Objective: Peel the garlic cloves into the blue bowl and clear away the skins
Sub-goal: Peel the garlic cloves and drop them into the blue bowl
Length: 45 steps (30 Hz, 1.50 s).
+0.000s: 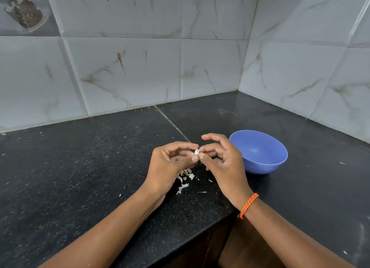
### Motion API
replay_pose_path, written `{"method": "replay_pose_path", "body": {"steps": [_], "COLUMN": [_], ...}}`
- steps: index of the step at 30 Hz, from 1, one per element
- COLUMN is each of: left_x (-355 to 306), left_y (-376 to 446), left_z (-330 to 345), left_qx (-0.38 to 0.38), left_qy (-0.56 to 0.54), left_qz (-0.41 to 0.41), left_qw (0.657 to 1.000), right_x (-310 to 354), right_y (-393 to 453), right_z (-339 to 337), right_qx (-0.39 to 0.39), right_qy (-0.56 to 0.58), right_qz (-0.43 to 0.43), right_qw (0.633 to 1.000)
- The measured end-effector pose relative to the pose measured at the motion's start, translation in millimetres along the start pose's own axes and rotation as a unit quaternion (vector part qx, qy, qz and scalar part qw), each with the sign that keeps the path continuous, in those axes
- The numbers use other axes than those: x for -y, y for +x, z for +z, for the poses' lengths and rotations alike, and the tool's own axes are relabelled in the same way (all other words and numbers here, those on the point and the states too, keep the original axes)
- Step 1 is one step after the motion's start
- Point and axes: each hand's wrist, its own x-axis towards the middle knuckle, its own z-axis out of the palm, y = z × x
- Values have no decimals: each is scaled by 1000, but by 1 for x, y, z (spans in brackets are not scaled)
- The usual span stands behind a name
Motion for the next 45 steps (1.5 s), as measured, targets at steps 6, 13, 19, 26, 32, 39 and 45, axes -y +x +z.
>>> {"method": "replay_pose_path", "body": {"steps": [6,13,19,26,32,39,45], "left_x": [2,0,-2,-3,-3,-3,-5], "left_y": [0,1,1,2,2,1,0], "left_z": [0,0,1,-2,-4,-3,-3], "left_qx": [0,6,12,14,8,-17,-46], "left_qy": [14,53,75,35,26,32,35], "left_qz": [-7,5,13,-22,-26,-11,-6], "left_qw": [1000,999,997,999,999,999,998], "right_x": [1,-3,-4,-2,-2,-2,3], "right_y": [0,0,-2,-1,-1,-1,-7], "right_z": [0,3,6,4,2,0,7], "right_qx": [3,-12,-22,-12,-8,21,31], "right_qy": [30,11,-21,-16,22,2,-84], "right_qz": [18,2,-16,-14,14,23,-25], "right_qw": [999,1000,999,1000,1000,1000,996]}}
